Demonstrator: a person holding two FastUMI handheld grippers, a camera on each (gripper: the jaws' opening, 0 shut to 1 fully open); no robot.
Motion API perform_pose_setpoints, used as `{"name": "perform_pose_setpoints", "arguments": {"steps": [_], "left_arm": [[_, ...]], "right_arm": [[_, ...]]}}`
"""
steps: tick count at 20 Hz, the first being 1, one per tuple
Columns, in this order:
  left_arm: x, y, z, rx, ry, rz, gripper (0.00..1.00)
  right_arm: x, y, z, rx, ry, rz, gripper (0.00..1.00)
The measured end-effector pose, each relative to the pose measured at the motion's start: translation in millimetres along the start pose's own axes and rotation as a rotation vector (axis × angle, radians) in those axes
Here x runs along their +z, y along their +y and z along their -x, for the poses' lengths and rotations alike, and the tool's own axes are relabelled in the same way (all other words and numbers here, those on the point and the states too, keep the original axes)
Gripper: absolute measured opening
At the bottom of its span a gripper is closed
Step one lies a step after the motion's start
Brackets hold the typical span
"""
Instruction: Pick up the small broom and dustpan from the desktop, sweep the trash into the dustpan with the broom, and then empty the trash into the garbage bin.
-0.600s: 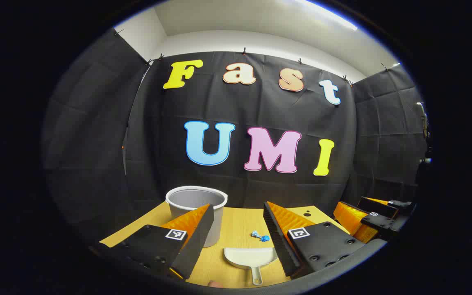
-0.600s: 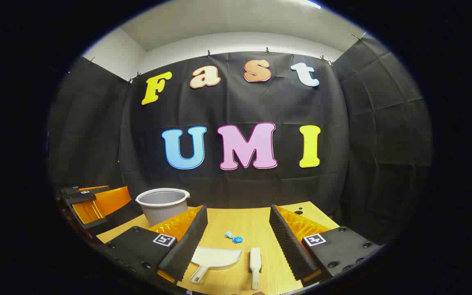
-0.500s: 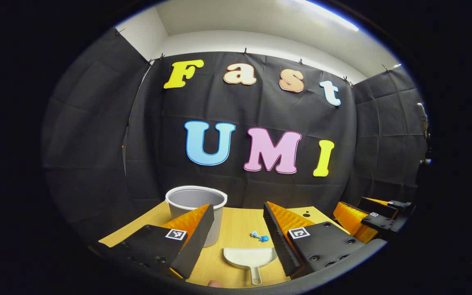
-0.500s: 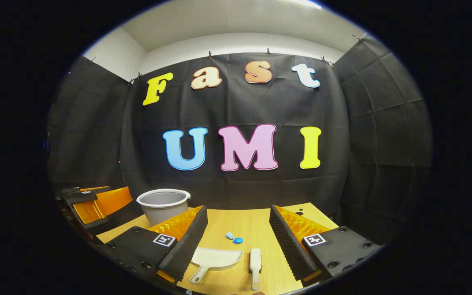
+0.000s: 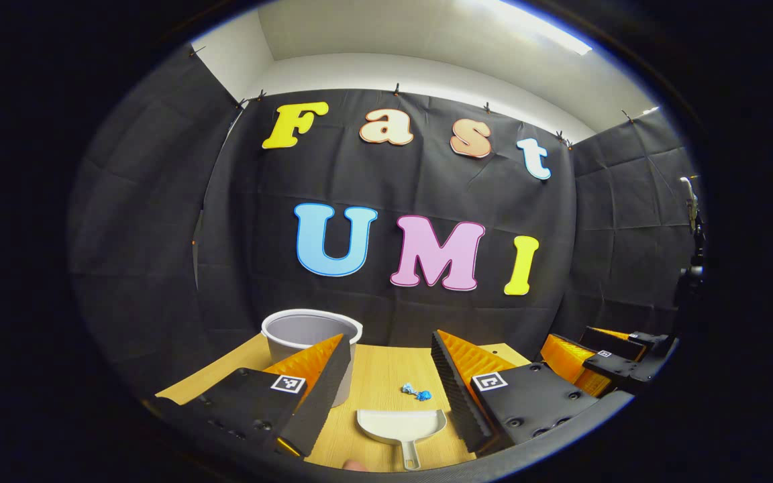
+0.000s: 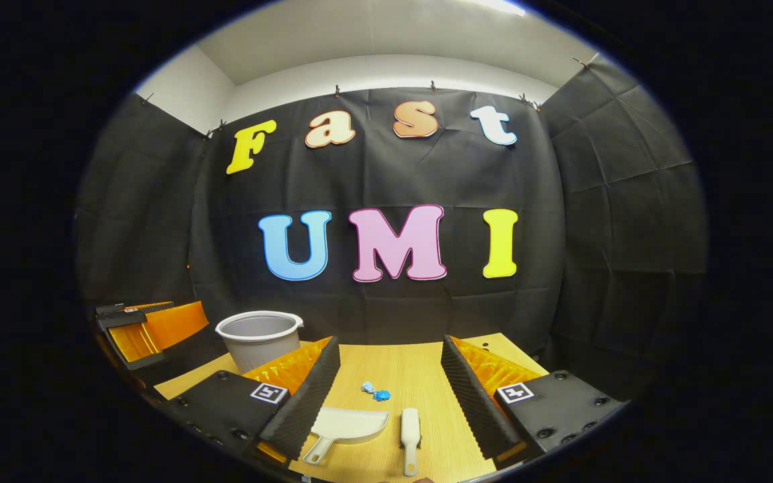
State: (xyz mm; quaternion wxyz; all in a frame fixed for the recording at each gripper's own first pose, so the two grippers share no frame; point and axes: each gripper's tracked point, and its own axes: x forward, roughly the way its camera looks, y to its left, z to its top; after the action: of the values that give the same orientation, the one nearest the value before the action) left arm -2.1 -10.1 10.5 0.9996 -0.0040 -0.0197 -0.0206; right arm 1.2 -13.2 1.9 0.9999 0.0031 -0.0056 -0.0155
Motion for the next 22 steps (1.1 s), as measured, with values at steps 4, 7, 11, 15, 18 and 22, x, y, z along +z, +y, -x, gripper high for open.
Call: {"name": "perform_pose_setpoints", "arguments": {"steps": [4,7,11,15,18,22], "left_arm": [[1,0,4,-0.003,-0.004,-0.001,0.73],[-3,5,5,0.009,0.007,-0.01,0.73],[-5,8,7,0.022,0.019,-0.014,0.73],[-10,7,6,0.029,0.03,-0.018,0.73],[-21,3,2,0.022,0.061,-0.006,0.73],[-49,-1,-5,0.005,0.145,0.075,0.73]], "right_arm": [[-3,6,1,0.014,0.011,0.004,0.97],[-3,9,1,0.024,0.008,0.01,0.97],[-2,8,0,0.023,0.01,0.006,0.97],[-4,4,1,0.023,0.012,0.008,0.97],[-6,-2,-1,0.016,0.018,0.003,0.97],[-16,-7,-7,0.013,0.042,0.013,0.97]]}}
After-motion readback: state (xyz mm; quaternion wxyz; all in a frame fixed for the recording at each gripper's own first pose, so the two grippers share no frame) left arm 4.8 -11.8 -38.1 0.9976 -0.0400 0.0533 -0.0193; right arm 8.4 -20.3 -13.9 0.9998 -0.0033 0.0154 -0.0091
